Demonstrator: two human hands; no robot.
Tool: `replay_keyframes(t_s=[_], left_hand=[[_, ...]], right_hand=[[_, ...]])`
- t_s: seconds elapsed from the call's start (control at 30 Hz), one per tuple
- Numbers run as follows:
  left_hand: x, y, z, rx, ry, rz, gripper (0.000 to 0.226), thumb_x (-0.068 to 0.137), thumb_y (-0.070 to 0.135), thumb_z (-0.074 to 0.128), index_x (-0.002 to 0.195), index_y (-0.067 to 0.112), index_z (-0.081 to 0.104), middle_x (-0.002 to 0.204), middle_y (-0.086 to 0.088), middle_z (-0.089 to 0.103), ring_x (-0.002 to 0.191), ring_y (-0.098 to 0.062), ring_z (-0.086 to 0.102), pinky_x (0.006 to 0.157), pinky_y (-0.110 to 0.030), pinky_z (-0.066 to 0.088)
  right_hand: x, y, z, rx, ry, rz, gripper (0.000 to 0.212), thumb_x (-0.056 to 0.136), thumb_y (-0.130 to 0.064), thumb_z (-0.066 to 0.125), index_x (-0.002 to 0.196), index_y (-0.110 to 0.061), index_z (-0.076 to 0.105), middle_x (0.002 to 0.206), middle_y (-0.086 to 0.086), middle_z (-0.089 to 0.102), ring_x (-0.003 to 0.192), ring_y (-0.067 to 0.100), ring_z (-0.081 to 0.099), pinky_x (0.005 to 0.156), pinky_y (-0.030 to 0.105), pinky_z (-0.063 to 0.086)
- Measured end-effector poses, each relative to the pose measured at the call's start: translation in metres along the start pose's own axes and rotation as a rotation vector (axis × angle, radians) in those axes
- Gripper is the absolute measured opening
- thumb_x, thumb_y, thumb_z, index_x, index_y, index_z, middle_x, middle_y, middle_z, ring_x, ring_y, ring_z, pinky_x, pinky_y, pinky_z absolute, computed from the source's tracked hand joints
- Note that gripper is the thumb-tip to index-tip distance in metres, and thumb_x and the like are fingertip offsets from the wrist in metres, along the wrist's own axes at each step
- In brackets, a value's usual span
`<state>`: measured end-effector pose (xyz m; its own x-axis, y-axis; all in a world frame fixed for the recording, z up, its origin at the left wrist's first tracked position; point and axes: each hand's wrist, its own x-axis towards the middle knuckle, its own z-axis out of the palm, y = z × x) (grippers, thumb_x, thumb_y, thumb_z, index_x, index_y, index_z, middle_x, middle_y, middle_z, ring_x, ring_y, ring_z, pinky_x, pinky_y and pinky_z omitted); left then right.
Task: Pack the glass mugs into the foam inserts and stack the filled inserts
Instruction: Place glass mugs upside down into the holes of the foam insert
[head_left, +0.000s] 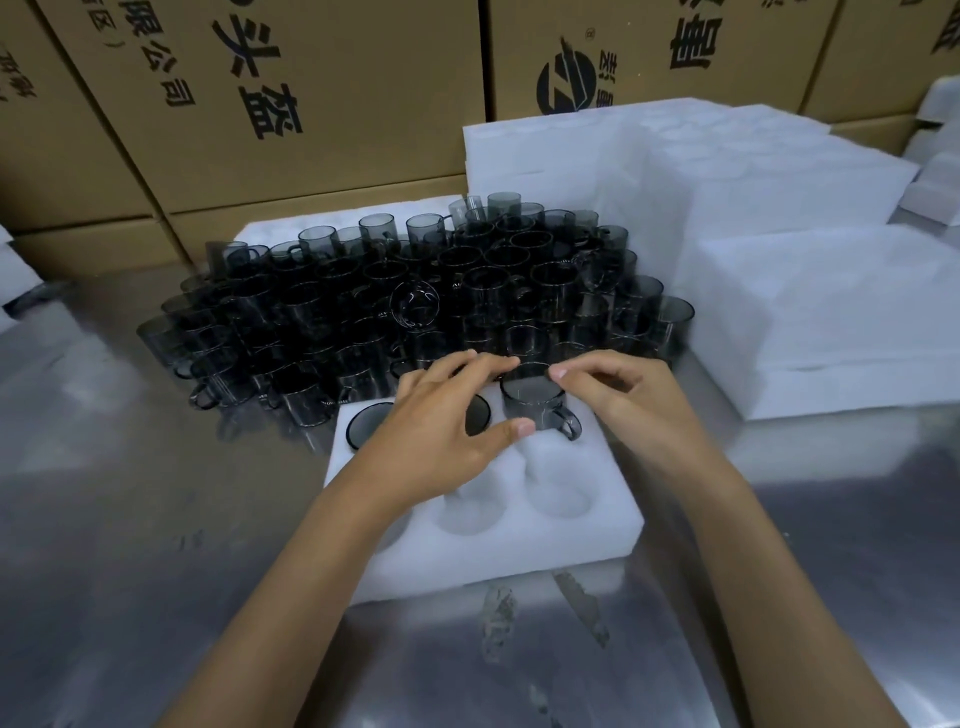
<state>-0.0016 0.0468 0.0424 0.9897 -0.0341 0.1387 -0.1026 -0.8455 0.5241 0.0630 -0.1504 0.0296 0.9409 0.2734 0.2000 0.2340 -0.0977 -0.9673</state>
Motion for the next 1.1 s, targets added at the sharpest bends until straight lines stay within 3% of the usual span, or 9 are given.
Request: replay_keyframes(t_s=[0.13, 0.27, 0.37, 0.5, 0.73, 0.87, 1.0, 1.07, 1.1], left_hand=[[-0.006, 0.000, 0.000, 0.085, 0.036, 0.079, 0.063, 0.088, 0.074, 0.036, 0.145, 0.046, 0.042, 0.162, 0.020, 0.019, 0.151, -0.001, -0.005, 0.115, -0.032, 0.000], [-0.008, 0.000, 0.004, 0.246, -0.015, 0.099, 0.056, 0.099, 0.060, 0.025, 0.150, 0.041, 0.038, 0.165, 0.013, 0.011, 0.151, -0.006, -0.016, 0.117, -0.036, -0.004], [-0.008, 0.000, 0.005, 0.233, -0.037, 0.078, 0.054, 0.101, 0.057, 0.026, 0.151, 0.040, 0.034, 0.164, 0.015, 0.018, 0.152, -0.005, -0.004, 0.117, -0.034, 0.001], [-0.009, 0.000, 0.007, 0.251, -0.030, 0.061, 0.053, 0.101, 0.057, 0.028, 0.151, 0.042, 0.033, 0.162, 0.016, 0.023, 0.150, -0.005, 0.017, 0.118, -0.032, 0.009], [-0.006, -0.006, 0.002, 0.142, -0.045, 0.074, 0.042, 0.106, 0.040, 0.034, 0.148, 0.046, 0.037, 0.157, 0.024, 0.030, 0.145, 0.002, 0.021, 0.106, -0.019, 0.008], [-0.006, -0.009, 0.001, 0.146, -0.044, 0.100, 0.043, 0.107, 0.040, 0.032, 0.150, 0.045, 0.034, 0.159, 0.024, 0.027, 0.146, 0.002, 0.019, 0.105, -0.017, 0.007], [-0.008, -0.009, 0.002, 0.134, -0.024, 0.118, 0.043, 0.107, 0.039, 0.032, 0.149, 0.042, 0.037, 0.159, 0.021, 0.028, 0.146, 0.001, 0.020, 0.106, -0.017, 0.007], [-0.009, -0.008, 0.002, 0.105, 0.006, 0.124, 0.041, 0.107, 0.036, 0.035, 0.148, 0.040, 0.041, 0.158, 0.018, 0.033, 0.144, 0.001, 0.023, 0.108, -0.018, 0.008], [-0.011, -0.007, 0.001, 0.082, 0.029, 0.124, 0.040, 0.107, 0.033, 0.037, 0.146, 0.038, 0.045, 0.156, 0.017, 0.036, 0.144, 0.001, 0.025, 0.110, -0.019, 0.010]], right_hand=[[0.002, 0.003, -0.001, -0.084, 0.005, -0.010, 0.013, 0.084, -0.020, 0.078, 0.080, -0.033, 0.078, 0.097, -0.009, 0.064, 0.078, 0.001, 0.053, 0.082, 0.018, 0.044], [0.001, 0.004, -0.001, -0.143, -0.073, 0.003, 0.025, 0.088, -0.011, 0.073, 0.104, -0.030, 0.071, 0.114, 0.006, 0.057, 0.083, 0.008, 0.048, 0.081, 0.011, 0.042], [0.001, 0.006, -0.002, -0.140, -0.082, -0.005, 0.027, 0.089, -0.012, 0.072, 0.107, -0.032, 0.068, 0.118, 0.008, 0.057, 0.084, 0.010, 0.049, 0.081, 0.014, 0.042], [0.002, 0.010, 0.000, -0.093, -0.012, 0.002, 0.021, 0.085, -0.014, 0.076, 0.095, -0.032, 0.071, 0.115, 0.003, 0.061, 0.079, 0.007, 0.052, 0.077, 0.016, 0.044], [0.012, 0.021, 0.003, -0.218, 0.328, -0.214, 0.023, 0.086, -0.012, 0.072, 0.095, -0.033, 0.068, 0.096, -0.008, 0.060, 0.080, 0.010, 0.054, 0.075, 0.017, 0.043], [0.038, 0.007, 0.002, -0.412, 0.429, -0.274, 0.026, 0.086, -0.011, 0.063, 0.108, -0.026, 0.068, 0.103, -0.007, 0.061, 0.092, 0.007, 0.055, 0.085, 0.028, 0.048], [0.080, -0.009, 0.003, -0.657, 0.200, -0.147, 0.043, 0.090, -0.022, 0.065, 0.133, -0.020, 0.060, 0.130, 0.009, 0.060, 0.126, 0.029, 0.049, 0.102, 0.032, 0.040], [0.092, -0.008, 0.005, -0.697, 0.097, -0.057, 0.042, 0.091, -0.028, 0.068, 0.132, -0.020, 0.059, 0.129, 0.011, 0.059, 0.125, 0.031, 0.050, 0.102, 0.037, 0.042], [0.094, -0.006, 0.007, -0.692, 0.090, -0.041, 0.035, 0.091, -0.028, 0.069, 0.124, -0.019, 0.062, 0.118, 0.010, 0.063, 0.117, 0.031, 0.055, 0.094, 0.036, 0.045]])
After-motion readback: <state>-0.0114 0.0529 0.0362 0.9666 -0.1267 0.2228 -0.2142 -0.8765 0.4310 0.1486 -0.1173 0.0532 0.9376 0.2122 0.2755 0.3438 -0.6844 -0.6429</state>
